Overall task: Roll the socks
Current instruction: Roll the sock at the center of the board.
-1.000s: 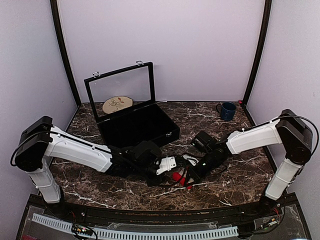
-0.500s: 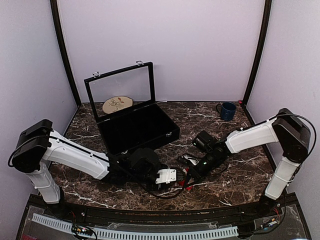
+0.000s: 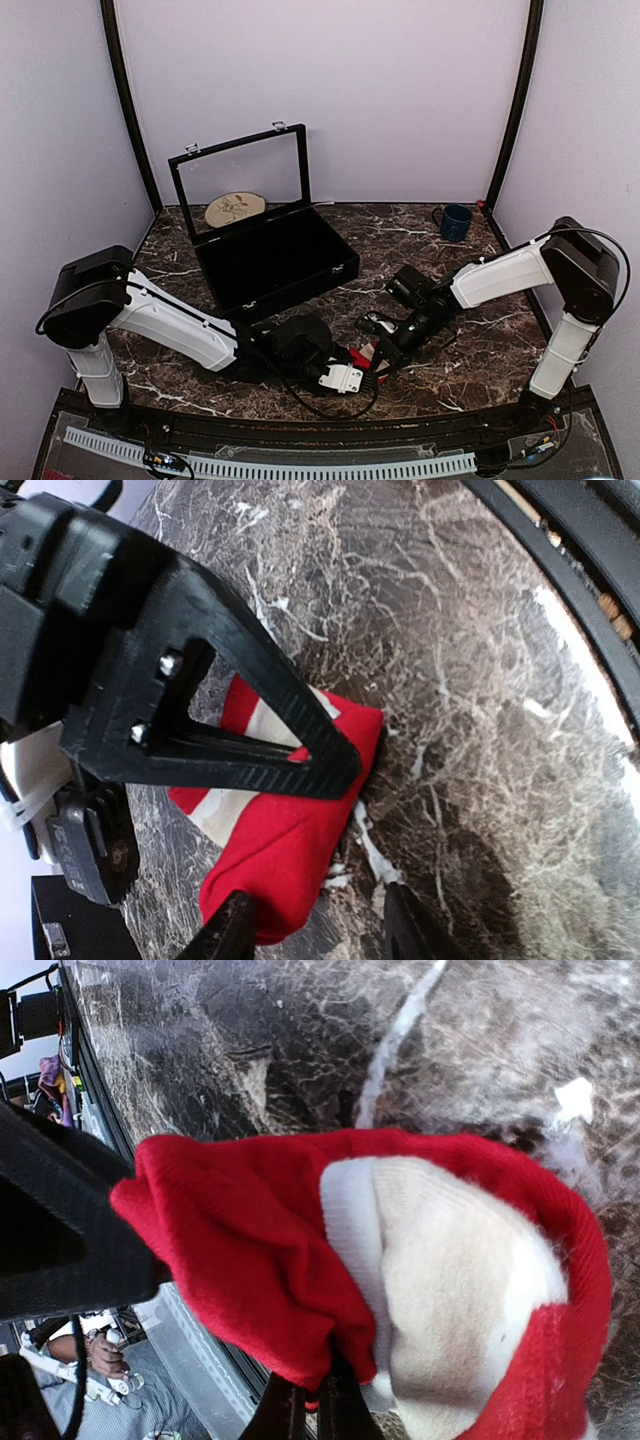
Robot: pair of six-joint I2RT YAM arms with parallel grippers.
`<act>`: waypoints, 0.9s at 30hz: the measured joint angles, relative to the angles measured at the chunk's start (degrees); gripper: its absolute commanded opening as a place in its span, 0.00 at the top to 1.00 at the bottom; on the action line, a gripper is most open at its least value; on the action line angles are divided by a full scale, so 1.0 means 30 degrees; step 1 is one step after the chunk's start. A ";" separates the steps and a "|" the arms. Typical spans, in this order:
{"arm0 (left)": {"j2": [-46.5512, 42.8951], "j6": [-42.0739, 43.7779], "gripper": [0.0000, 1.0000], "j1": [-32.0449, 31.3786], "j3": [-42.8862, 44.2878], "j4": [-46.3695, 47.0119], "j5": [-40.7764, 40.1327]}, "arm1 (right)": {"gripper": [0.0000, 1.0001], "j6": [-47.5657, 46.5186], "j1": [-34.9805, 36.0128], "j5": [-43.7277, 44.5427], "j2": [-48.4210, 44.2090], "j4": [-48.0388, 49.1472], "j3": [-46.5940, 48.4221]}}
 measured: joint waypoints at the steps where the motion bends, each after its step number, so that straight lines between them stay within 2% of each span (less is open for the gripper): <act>1: 0.0146 0.0226 0.53 -0.0007 0.0000 0.0102 -0.0117 | 1.00 0.0036 -0.0007 -0.0058 0.0015 0.0000 0.0000; 11: 0.0962 0.1464 0.55 -0.0007 0.0117 0.1435 -0.1515 | 1.00 0.0240 -0.0066 -0.0583 0.0168 0.0182 -0.0066; 17: 0.1173 0.1763 0.58 -0.0015 0.0197 0.1545 -0.1574 | 1.00 0.0277 -0.0066 -0.0874 0.0204 0.0175 -0.0066; 27: 0.1399 0.1778 0.58 -0.0029 0.0211 0.1224 -0.1370 | 1.00 0.0277 -0.0066 -0.1443 0.0204 0.0248 -0.0262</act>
